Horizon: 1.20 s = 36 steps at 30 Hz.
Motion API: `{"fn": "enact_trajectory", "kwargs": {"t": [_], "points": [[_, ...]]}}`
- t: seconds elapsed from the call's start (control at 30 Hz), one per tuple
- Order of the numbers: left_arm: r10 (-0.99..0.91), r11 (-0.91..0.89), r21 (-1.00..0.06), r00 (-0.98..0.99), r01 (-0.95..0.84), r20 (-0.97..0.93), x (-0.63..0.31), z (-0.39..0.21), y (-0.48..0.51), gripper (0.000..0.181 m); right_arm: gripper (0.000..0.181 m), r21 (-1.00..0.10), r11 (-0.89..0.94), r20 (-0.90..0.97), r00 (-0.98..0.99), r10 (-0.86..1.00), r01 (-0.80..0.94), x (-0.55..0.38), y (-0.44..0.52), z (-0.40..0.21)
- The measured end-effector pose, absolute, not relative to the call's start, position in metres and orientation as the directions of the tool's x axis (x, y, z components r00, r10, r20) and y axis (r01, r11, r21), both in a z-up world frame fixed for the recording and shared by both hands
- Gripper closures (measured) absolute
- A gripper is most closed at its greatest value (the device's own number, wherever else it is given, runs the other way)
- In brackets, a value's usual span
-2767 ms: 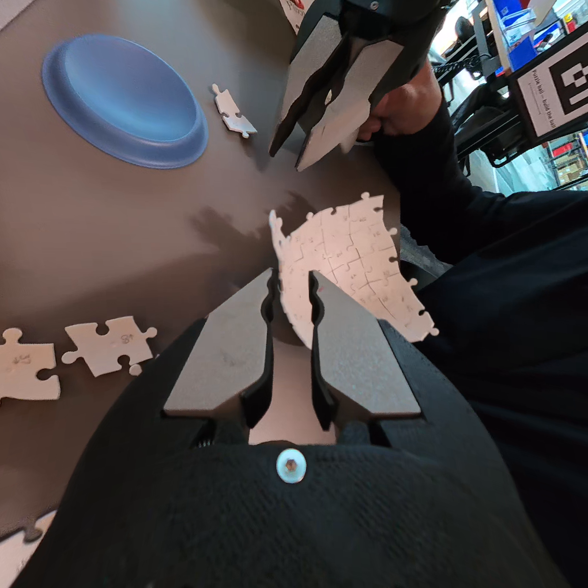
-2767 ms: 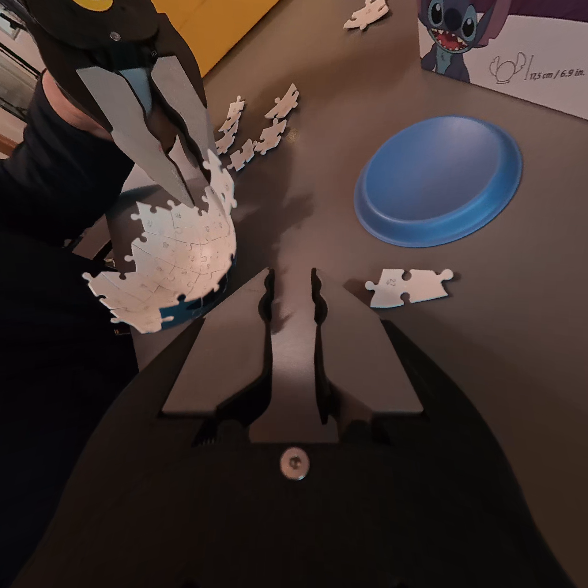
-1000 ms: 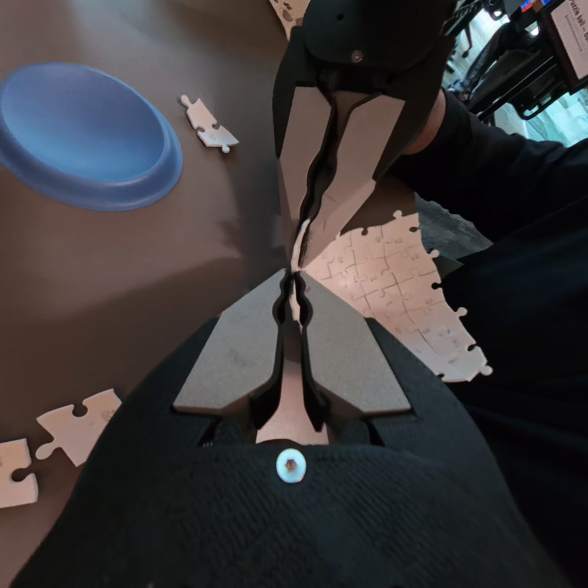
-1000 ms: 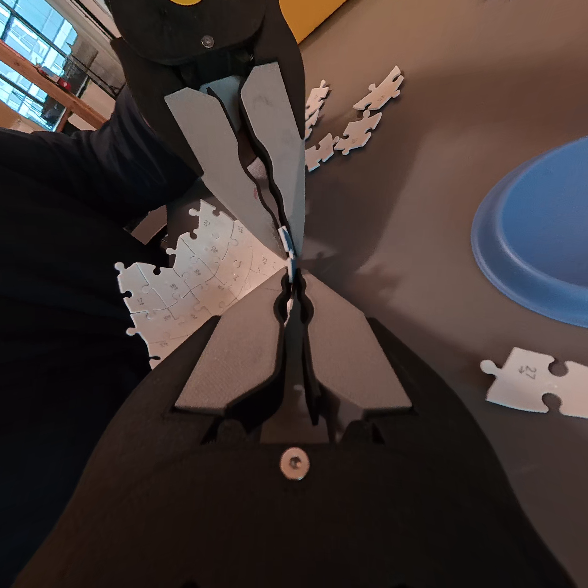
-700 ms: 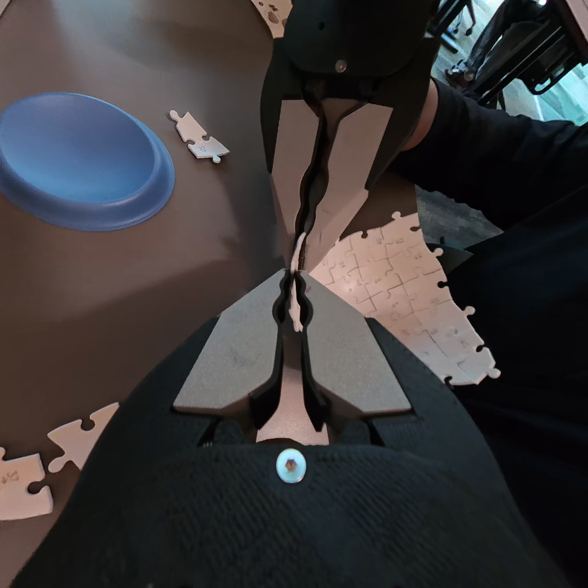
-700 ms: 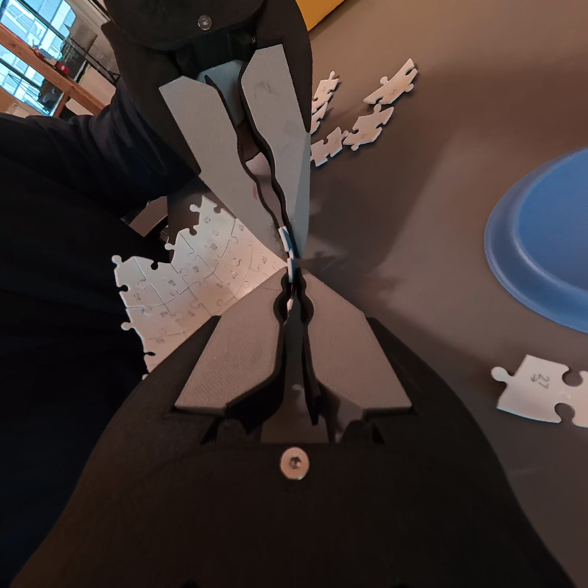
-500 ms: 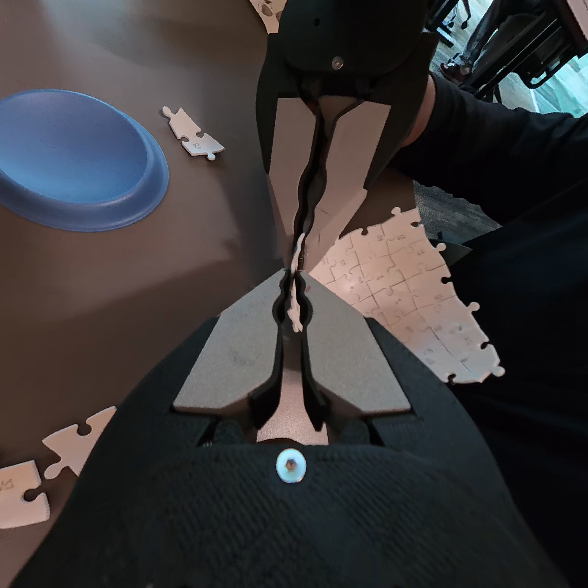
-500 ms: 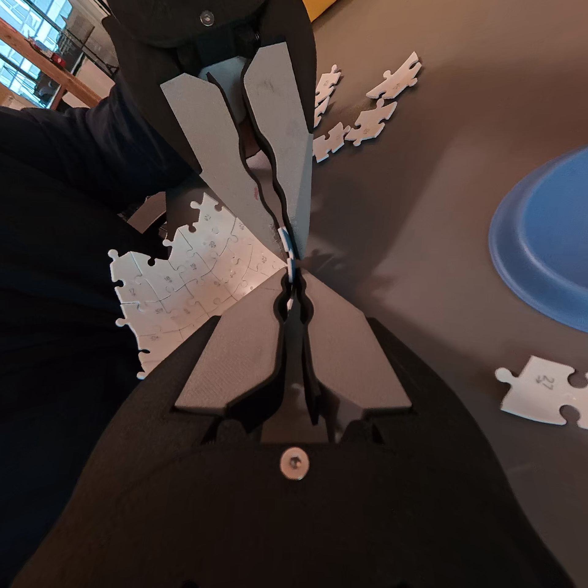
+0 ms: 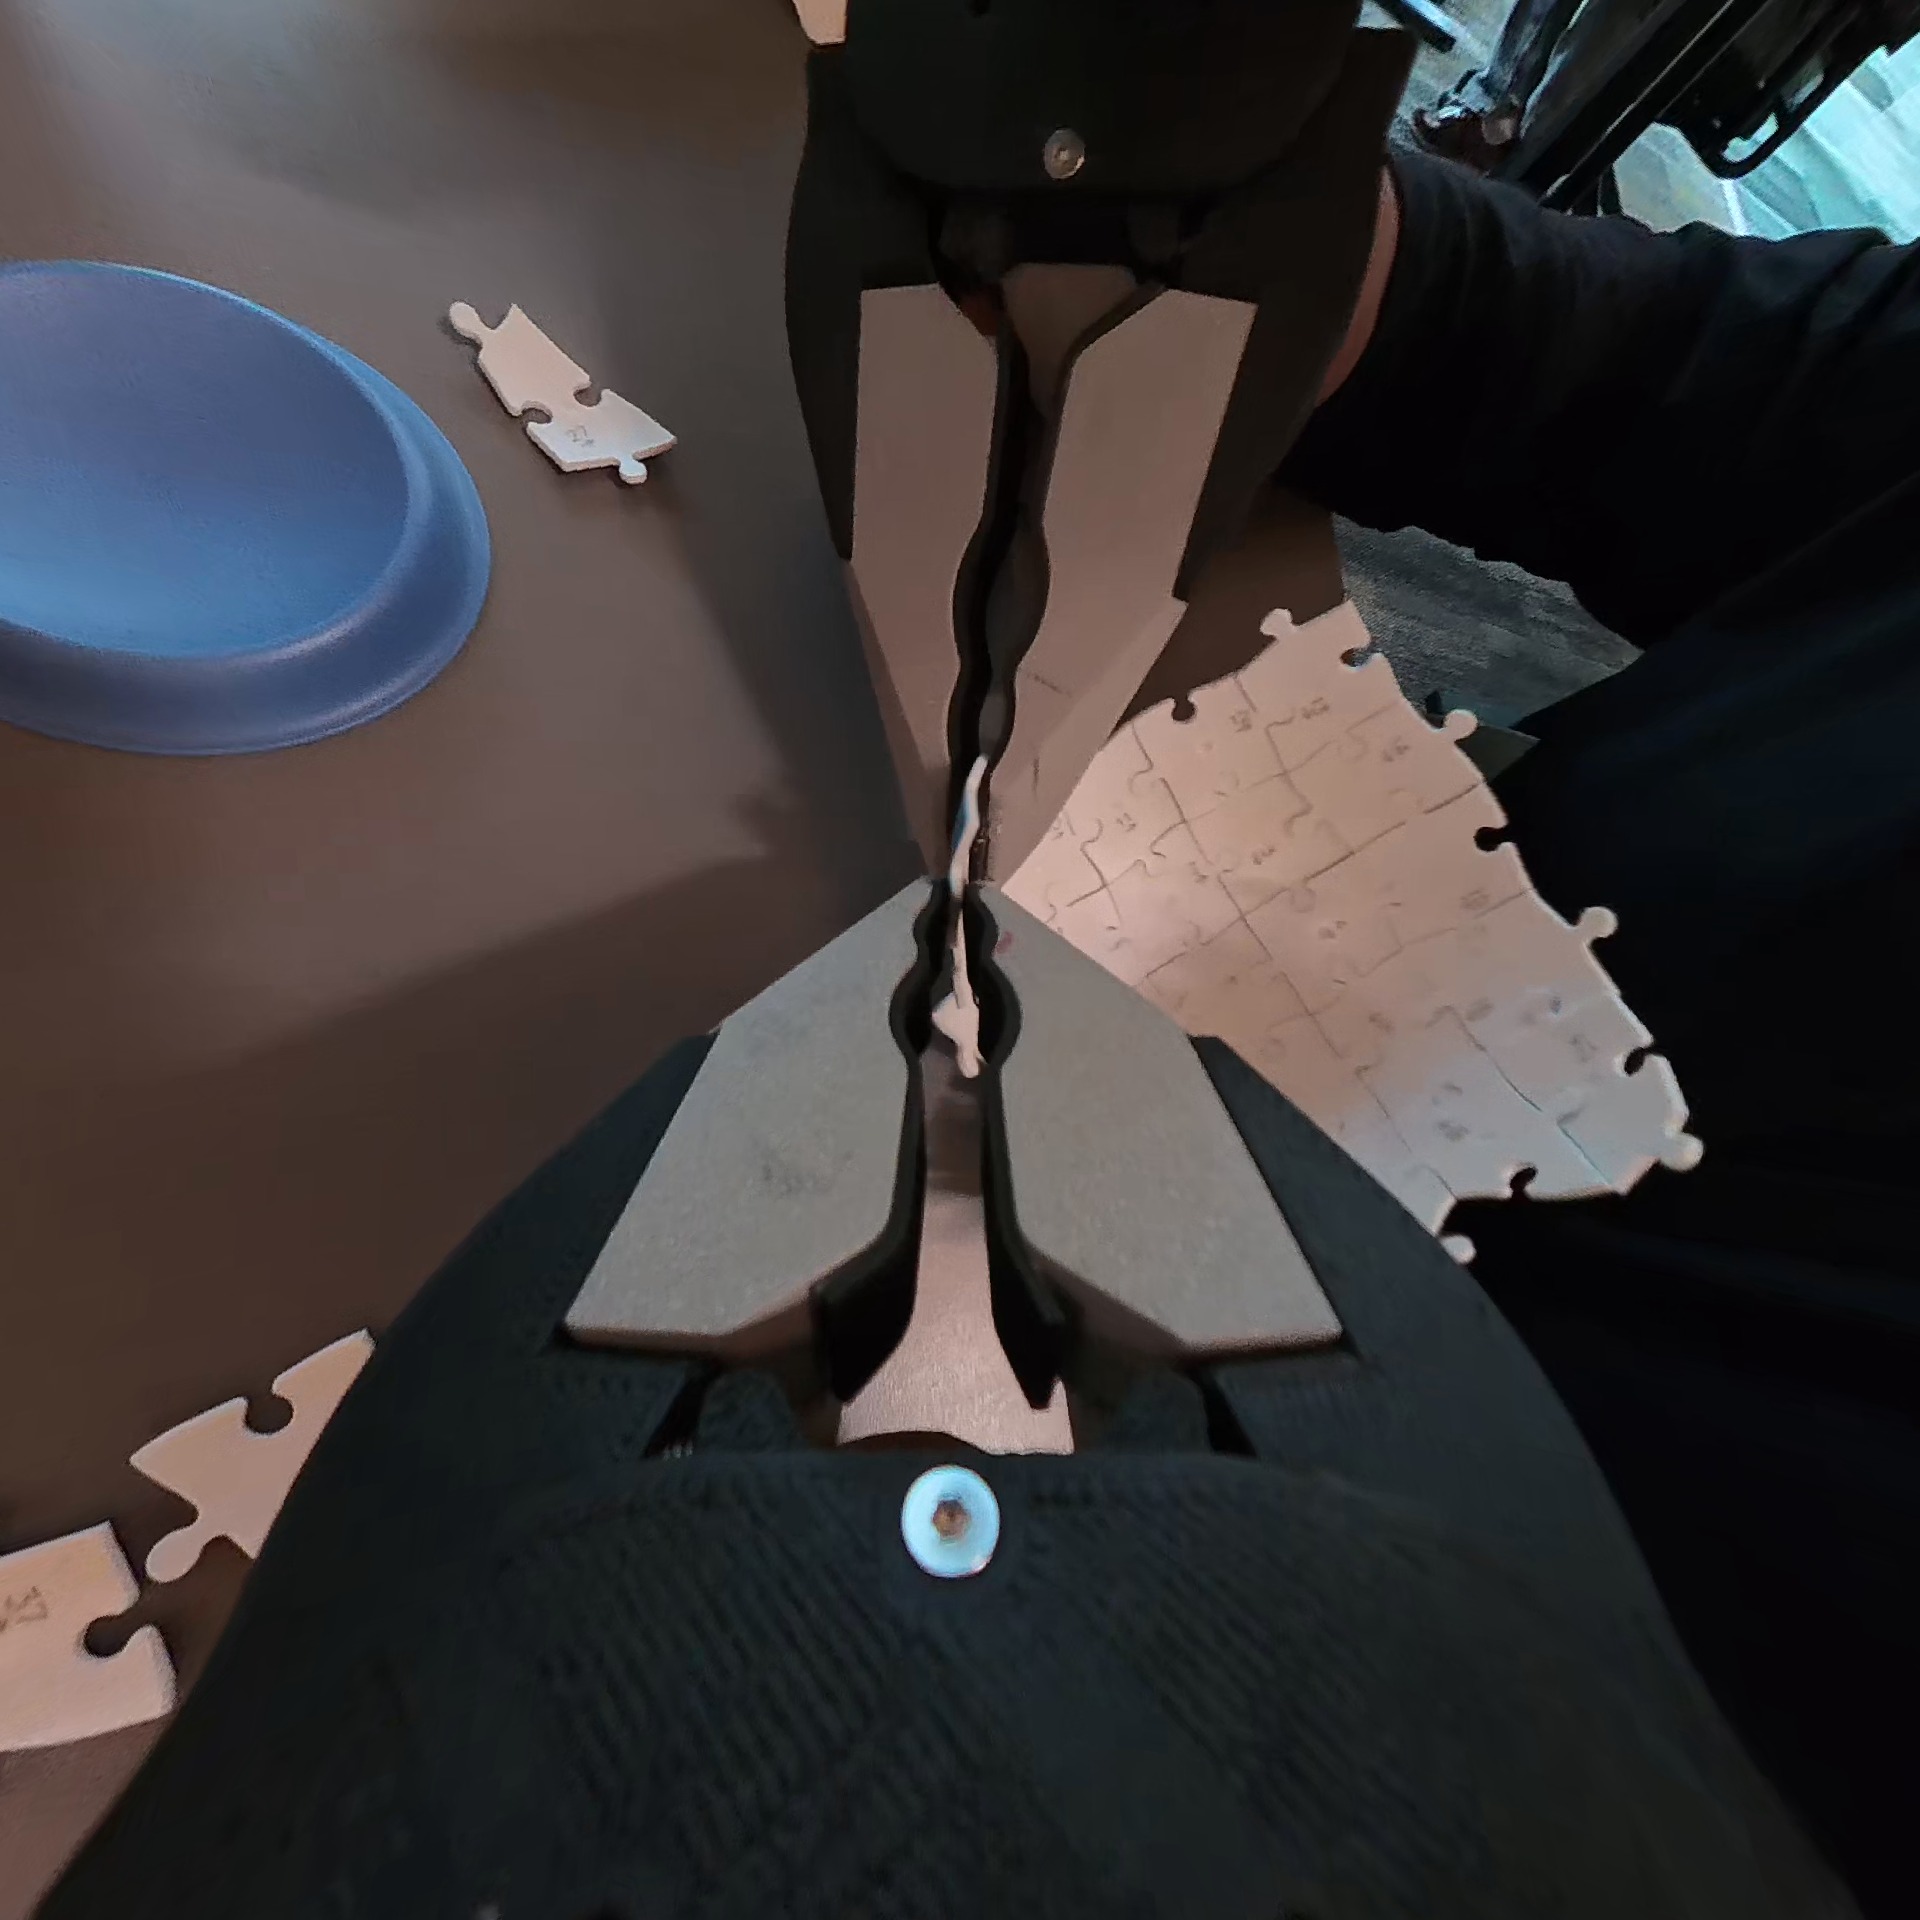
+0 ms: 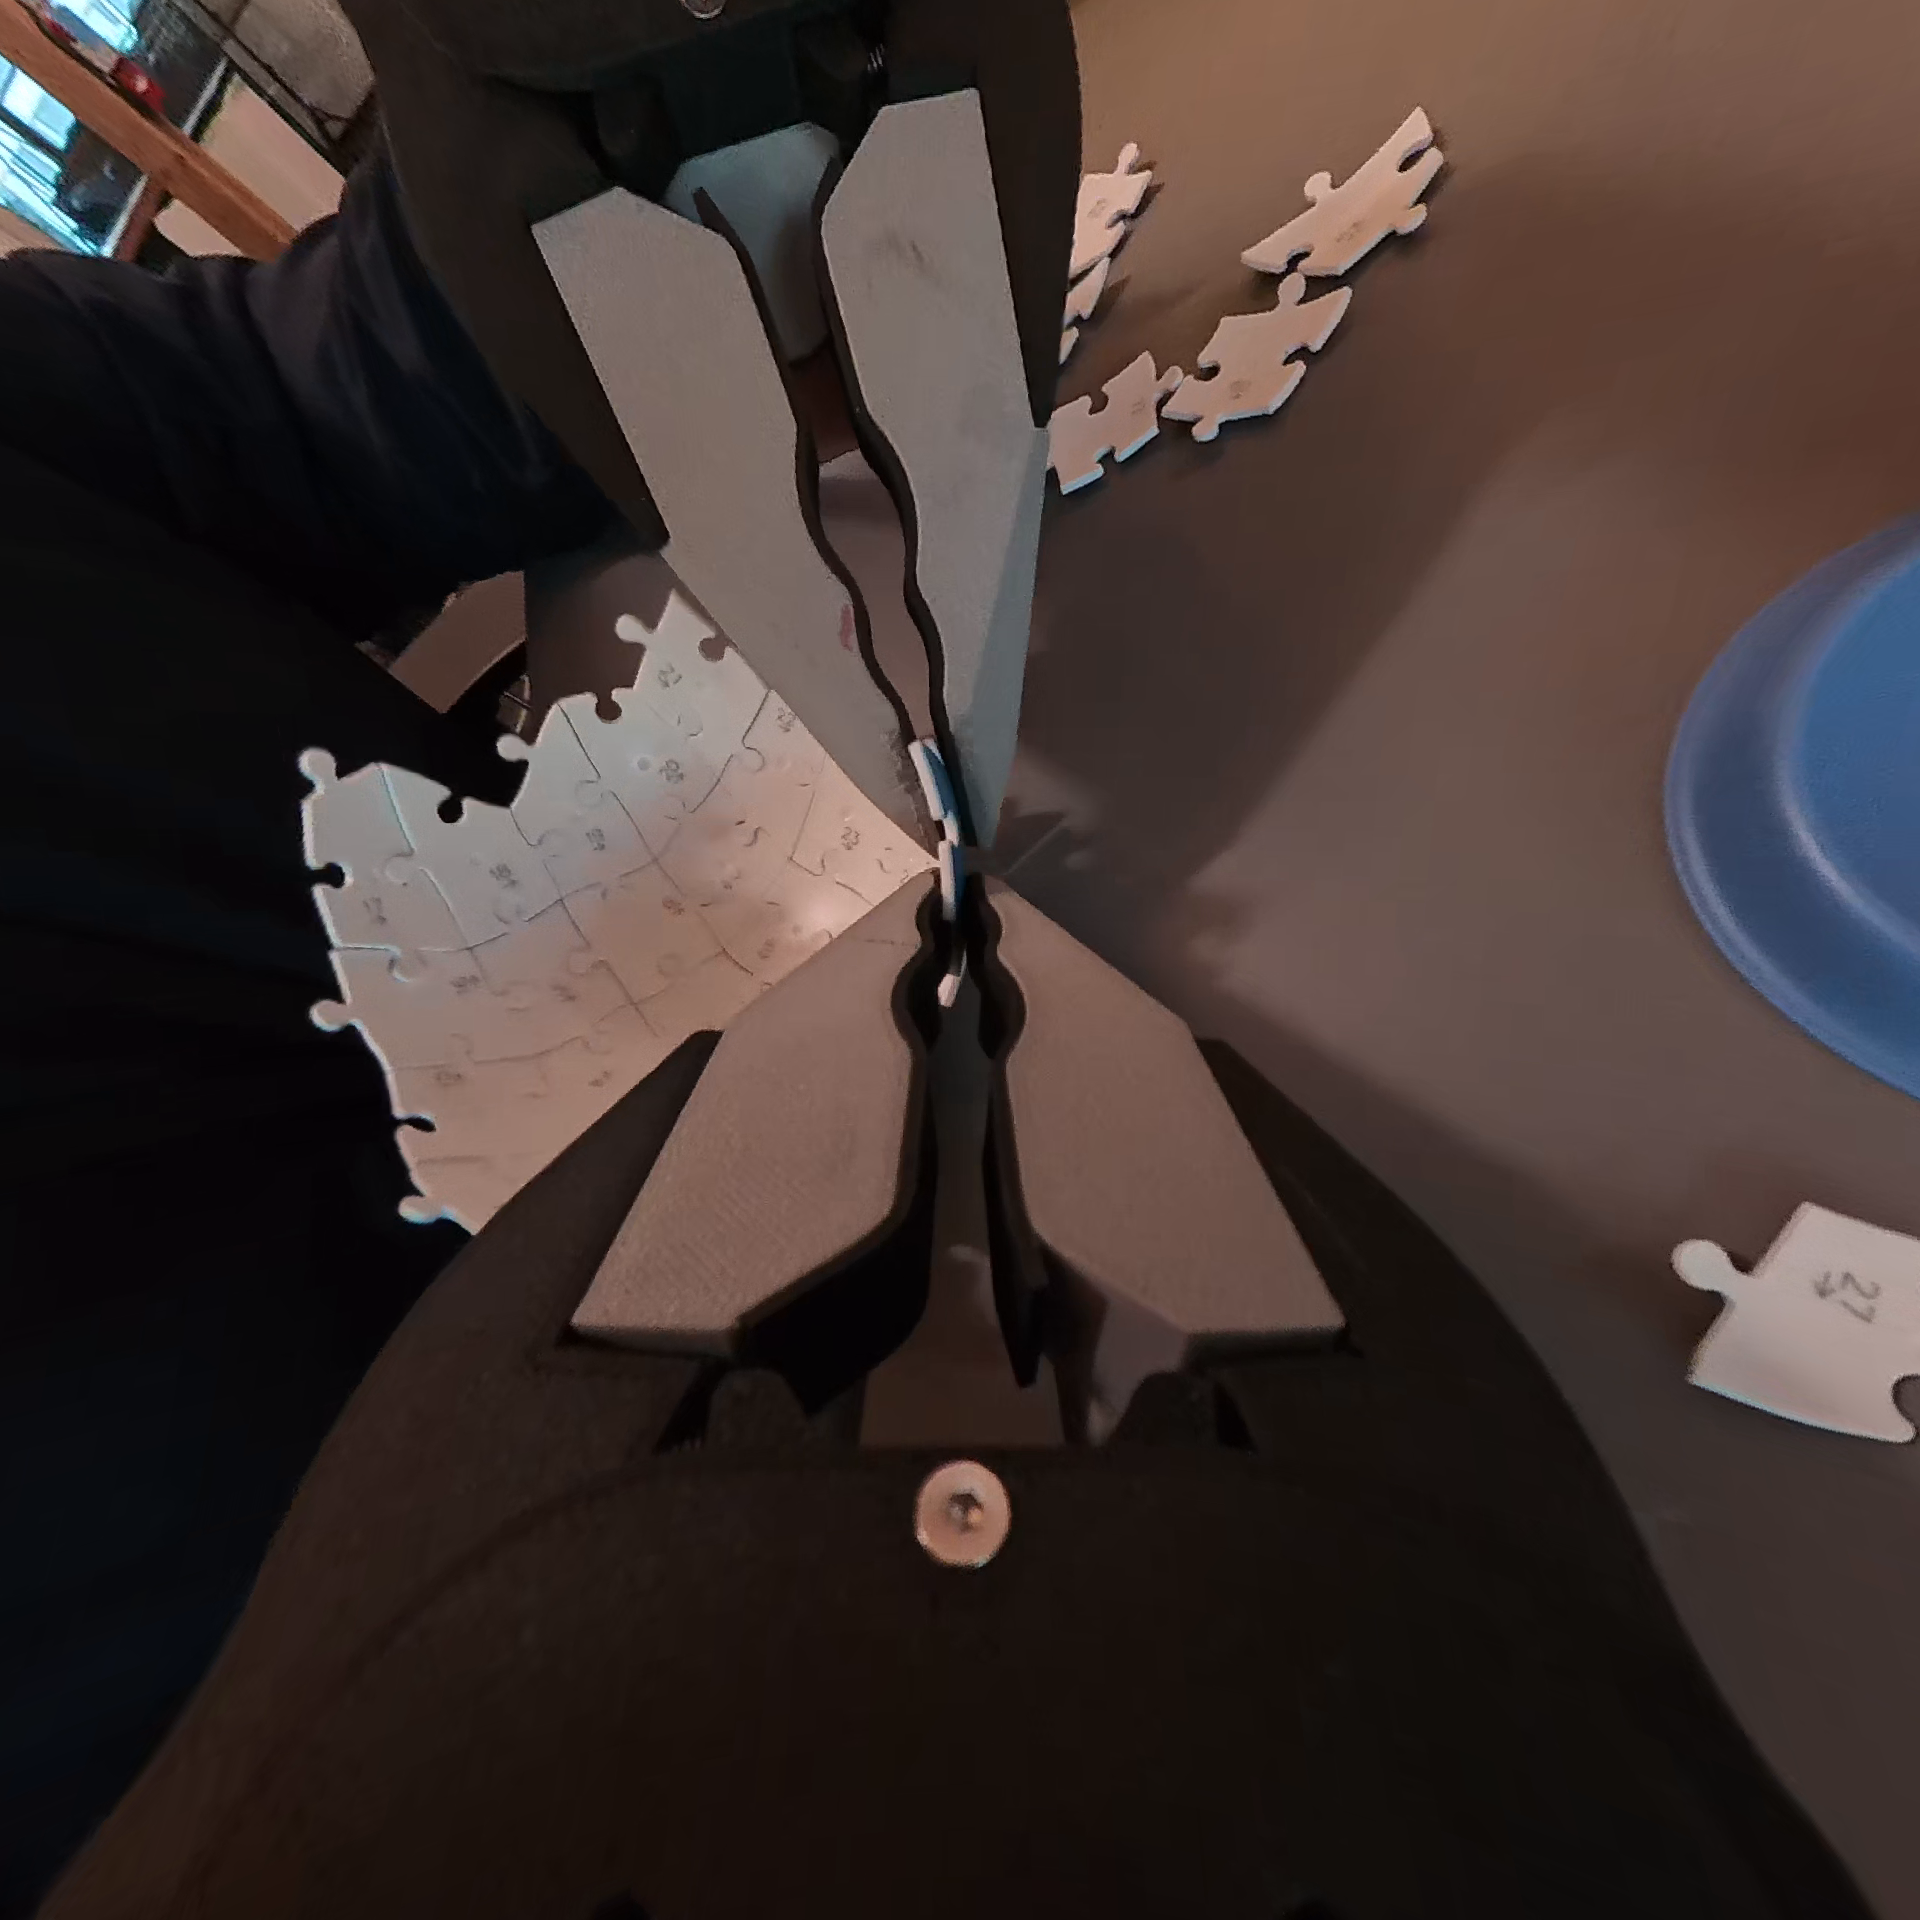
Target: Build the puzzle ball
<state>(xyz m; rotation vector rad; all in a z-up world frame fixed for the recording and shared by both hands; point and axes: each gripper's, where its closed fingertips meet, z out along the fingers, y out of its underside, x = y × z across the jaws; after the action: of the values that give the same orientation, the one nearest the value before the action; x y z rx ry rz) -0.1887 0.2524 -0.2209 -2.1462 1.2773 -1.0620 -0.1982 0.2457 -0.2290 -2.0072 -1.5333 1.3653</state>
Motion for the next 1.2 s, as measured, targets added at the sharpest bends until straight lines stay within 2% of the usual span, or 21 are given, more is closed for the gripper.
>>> {"fn": "enact_trajectory", "kwargs": {"t": [0.7,0.77,0.9,1.0,1.2], "points": [[-0.859,-0.509,-0.670,0.264,-0.541,0.439,-0.191,-0.219,0.250,0.181,0.181,-0.694,-0.421,-0.535,-0.027,0.845,0.584,-0.200,0.244,-0.226],[-0.854,-0.518,-0.670,0.270,-0.532,0.445,-0.192,-0.217,0.251,0.181,0.163,-0.706,-0.417,-0.533,-0.041,0.845,0.573,-0.197,0.245,-0.222],[-0.851,-0.524,-0.670,0.284,-0.525,0.442,-0.194,-0.216,0.253,0.181,0.156,-0.722,-0.450,-0.545,-0.032,0.838,0.525,-0.188,0.253,-0.212],[-0.854,-0.519,-0.669,0.293,-0.532,0.430,-0.194,-0.217,0.254,0.181,0.153,-0.743,-0.456,-0.507,0.033,0.862,0.490,-0.175,0.269,-0.207],[-0.861,-0.508,-0.675,0.304,-0.535,0.407,-0.197,-0.219,0.255,0.181,0.146,-0.759,-0.502,-0.364,0.369,0.855,0.415,-0.112,0.335,-0.210]]}}
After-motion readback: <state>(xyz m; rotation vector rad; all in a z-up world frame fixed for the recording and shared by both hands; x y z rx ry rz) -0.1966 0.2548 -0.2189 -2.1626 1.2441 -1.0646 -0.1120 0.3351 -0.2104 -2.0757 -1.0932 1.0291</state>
